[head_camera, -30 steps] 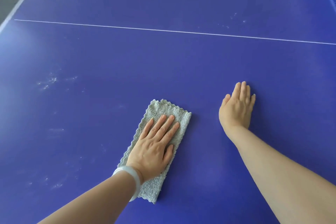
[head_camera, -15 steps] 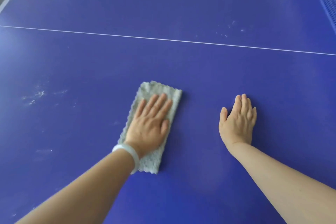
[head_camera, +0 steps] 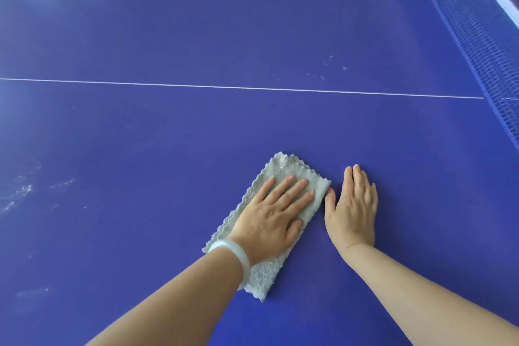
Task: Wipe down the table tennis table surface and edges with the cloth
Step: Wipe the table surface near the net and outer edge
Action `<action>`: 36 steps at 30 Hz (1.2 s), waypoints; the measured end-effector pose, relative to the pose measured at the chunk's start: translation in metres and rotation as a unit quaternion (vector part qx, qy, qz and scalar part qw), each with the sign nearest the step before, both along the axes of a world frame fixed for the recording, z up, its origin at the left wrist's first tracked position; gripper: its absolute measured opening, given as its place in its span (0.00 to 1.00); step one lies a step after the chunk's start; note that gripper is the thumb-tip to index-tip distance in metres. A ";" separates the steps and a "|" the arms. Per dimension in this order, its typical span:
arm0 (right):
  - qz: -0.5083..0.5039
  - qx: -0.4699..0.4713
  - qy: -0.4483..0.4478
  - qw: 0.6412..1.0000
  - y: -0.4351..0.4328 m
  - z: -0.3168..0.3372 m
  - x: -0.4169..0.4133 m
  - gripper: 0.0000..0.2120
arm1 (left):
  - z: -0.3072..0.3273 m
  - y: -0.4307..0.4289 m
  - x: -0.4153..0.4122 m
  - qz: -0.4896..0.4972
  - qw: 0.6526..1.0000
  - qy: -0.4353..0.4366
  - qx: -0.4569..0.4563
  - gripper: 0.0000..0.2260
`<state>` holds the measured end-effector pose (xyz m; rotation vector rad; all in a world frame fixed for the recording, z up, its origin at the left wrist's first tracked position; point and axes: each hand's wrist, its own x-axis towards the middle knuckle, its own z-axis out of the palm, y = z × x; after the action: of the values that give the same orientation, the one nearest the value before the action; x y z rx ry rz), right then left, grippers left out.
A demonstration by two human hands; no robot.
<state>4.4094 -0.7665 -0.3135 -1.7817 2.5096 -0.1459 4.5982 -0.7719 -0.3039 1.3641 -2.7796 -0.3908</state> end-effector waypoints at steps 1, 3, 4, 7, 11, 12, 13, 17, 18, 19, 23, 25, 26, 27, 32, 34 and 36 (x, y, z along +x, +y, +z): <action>-0.001 0.001 0.002 1.000 0.000 0.000 0.000 0.30 | 0.001 -0.021 0.010 0.049 0.999 -0.009 -0.012 0.26; 0.000 -0.003 0.007 1.000 -0.001 0.002 0.000 0.30 | 0.004 -0.051 0.042 0.182 0.983 -0.020 -0.025 0.26; 0.000 -0.003 0.010 1.000 -0.002 0.002 0.000 0.30 | 0.004 -0.057 0.060 0.235 0.972 -0.015 -0.028 0.26; -0.005 -0.006 0.017 1.000 -0.003 0.003 0.003 0.31 | 0.002 -0.044 0.081 0.317 0.948 -0.003 -0.014 0.26; -0.005 -0.002 0.022 1.000 -0.003 0.002 0.006 0.30 | -0.001 0.003 0.020 0.245 0.969 0.005 -0.013 0.27; -0.005 0.000 0.022 1.000 -0.003 0.001 0.006 0.30 | -0.001 0.011 0.001 0.181 0.983 0.016 -0.016 0.27; -0.003 0.001 0.021 1.000 -0.003 0.001 0.005 0.30 | -0.001 0.013 -0.016 0.122 0.992 0.021 -0.017 0.26; 0.001 -0.007 0.015 1.000 -0.003 0.002 0.001 0.30 | 0.002 -0.028 -0.041 0.004 1.000 -0.001 -0.007 0.26; 0.002 -0.007 0.011 1.000 -0.003 0.001 0.001 0.30 | 0.001 -0.044 -0.036 -0.003 1.000 -0.012 -0.016 0.26; 0.002 -0.007 0.007 1.000 -0.002 0.001 0.000 0.30 | 0.002 -0.061 -0.027 0.012 0.999 -0.020 -0.026 0.26; 0.005 -0.003 0.011 1.000 -0.002 0.002 0.001 0.30 | 0.002 -0.102 0.043 0.199 0.979 0.000 -0.035 0.25; 0.004 -0.005 0.016 1.000 -0.002 0.003 0.002 0.30 | 0.000 -0.091 0.069 0.256 0.966 0.010 -0.032 0.26; 0.003 -0.007 0.017 1.000 -0.002 0.004 0.002 0.29 | -0.001 -0.081 0.073 0.276 0.961 0.009 -0.030 0.27; 0.002 -0.009 0.017 1.000 -0.002 0.004 0.001 0.29 | -0.002 -0.069 0.073 0.293 0.956 0.008 -0.030 0.27; 0.009 -0.001 0.035 0.999 0.002 0.003 -0.002 0.33 | -0.003 -0.052 0.063 0.323 0.946 0.015 -0.019 0.28; 0.055 -0.004 0.052 0.997 0.003 0.004 0.000 0.32 | -0.003 -0.054 0.065 0.322 0.946 0.009 -0.017 0.28; 0.144 -0.002 0.070 0.987 0.002 0.010 0.008 0.29 | -0.004 -0.054 0.066 0.320 0.947 0.003 -0.013 0.28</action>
<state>4.4174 -0.7648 -0.3038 -2.2016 2.3012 -0.0105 4.6646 -0.8259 -0.3081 2.1159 -2.1372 -0.3177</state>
